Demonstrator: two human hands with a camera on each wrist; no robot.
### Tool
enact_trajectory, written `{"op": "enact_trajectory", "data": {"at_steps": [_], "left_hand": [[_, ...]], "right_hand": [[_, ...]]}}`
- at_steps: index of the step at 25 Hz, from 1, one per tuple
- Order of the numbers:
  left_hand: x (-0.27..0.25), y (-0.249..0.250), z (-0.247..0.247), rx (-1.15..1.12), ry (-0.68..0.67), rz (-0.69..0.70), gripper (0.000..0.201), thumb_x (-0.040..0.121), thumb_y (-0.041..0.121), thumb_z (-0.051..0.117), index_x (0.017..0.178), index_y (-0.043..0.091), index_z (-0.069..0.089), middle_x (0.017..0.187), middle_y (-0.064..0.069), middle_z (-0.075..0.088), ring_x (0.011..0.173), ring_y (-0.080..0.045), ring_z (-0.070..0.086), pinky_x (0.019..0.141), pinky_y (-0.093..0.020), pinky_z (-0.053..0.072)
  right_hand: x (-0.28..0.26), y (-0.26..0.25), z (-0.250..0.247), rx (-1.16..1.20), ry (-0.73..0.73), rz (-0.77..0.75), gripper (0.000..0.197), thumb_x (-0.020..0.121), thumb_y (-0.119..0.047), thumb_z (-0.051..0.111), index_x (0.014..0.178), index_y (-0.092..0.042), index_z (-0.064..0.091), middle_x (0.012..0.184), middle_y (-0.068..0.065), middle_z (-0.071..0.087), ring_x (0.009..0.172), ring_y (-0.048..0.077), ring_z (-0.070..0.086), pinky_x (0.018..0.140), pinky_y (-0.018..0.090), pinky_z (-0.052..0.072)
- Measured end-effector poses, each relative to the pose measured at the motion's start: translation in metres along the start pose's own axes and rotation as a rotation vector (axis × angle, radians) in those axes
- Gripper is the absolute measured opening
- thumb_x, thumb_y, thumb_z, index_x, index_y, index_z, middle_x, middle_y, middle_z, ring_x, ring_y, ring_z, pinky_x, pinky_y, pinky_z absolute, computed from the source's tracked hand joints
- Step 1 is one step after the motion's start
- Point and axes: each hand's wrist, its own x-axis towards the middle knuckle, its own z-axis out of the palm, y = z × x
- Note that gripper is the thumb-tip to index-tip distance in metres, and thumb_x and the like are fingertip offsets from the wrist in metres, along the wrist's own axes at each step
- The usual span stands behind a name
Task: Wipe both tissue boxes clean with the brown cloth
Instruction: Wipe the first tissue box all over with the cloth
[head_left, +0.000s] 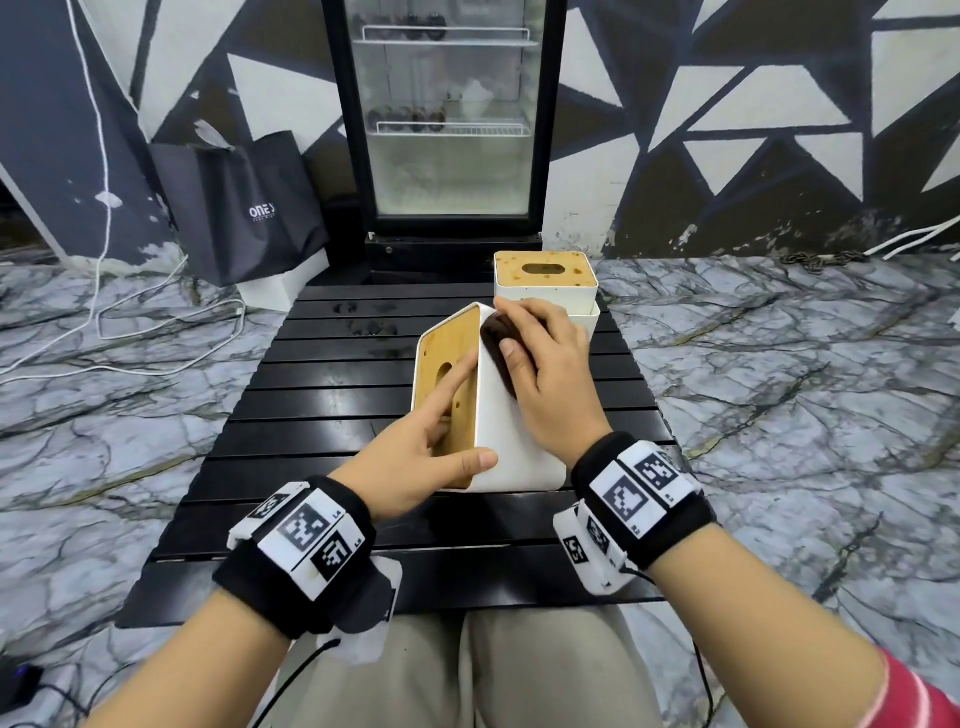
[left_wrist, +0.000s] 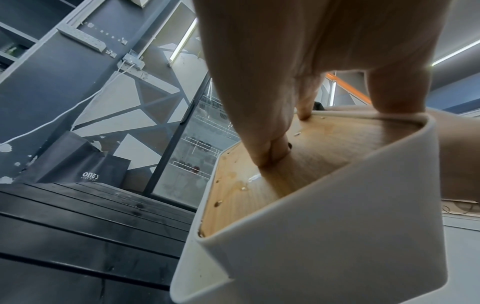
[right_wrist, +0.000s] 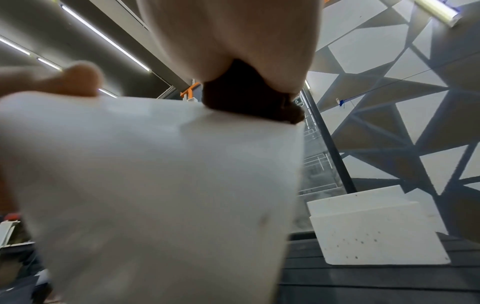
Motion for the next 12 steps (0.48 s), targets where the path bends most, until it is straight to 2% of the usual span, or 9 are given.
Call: {"op": "enact_trajectory", "data": {"at_steps": [1,3,7,9,12], "left_hand": [[-0.001,0.000,0.000,-0.025,-0.005,0.002,0.092,0.075,0.023,0.070,0.142,0.053,0.015,0.140,0.011,0.044,0.118,-0.006,0.055,0.091,-0.025,0.051],[-0.004,0.001,0.000,-0.041,-0.005,0.013,0.090,0.074,0.018,0.070,0.138,0.054,0.020,0.141,0.011,0.043,0.122,-0.005,0.052,0.092,-0.024,0.051],[-0.005,0.005,-0.004,0.053,0.027,0.031,0.088,0.064,0.025,0.073,0.129,0.059,0.025,0.135,0.018,0.043,0.125,0.002,0.043,0.103,-0.019,0.038],[-0.005,0.009,-0.005,0.106,0.035,0.025,0.086,0.062,0.023,0.072,0.123,0.060,0.025,0.131,0.020,0.042,0.120,0.003,0.044,0.101,-0.021,0.037],[-0.004,0.017,-0.004,0.135,0.134,0.014,0.080,0.057,0.045,0.072,0.116,0.070,0.023,0.117,0.007,0.049,0.103,-0.011,0.056,0.092,-0.028,0.047]], "right_hand": [[0.004,0.002,-0.003,-0.002,-0.018,0.016,0.040,0.092,-0.024,0.036,0.129,-0.018,0.049,0.123,0.007,0.050,0.110,0.026,0.041,0.090,0.018,0.018],[0.010,0.006,-0.011,-0.003,-0.073,0.055,0.039,0.092,-0.024,0.037,0.129,-0.018,0.048,0.123,0.006,0.051,0.109,0.026,0.039,0.089,0.020,0.019],[0.014,0.009,-0.026,0.002,-0.194,0.110,0.035,0.096,-0.019,0.040,0.130,-0.020,0.047,0.125,0.003,0.050,0.112,0.025,0.036,0.087,0.016,0.018],[0.011,0.005,-0.032,0.015,-0.216,0.114,0.035,0.096,-0.018,0.041,0.130,-0.020,0.047,0.124,0.002,0.049,0.112,0.024,0.036,0.088,0.016,0.019],[0.006,-0.004,-0.036,0.025,-0.240,0.097,0.035,0.095,-0.018,0.042,0.130,-0.021,0.047,0.124,0.002,0.049,0.111,0.023,0.035,0.090,0.018,0.020]]}}
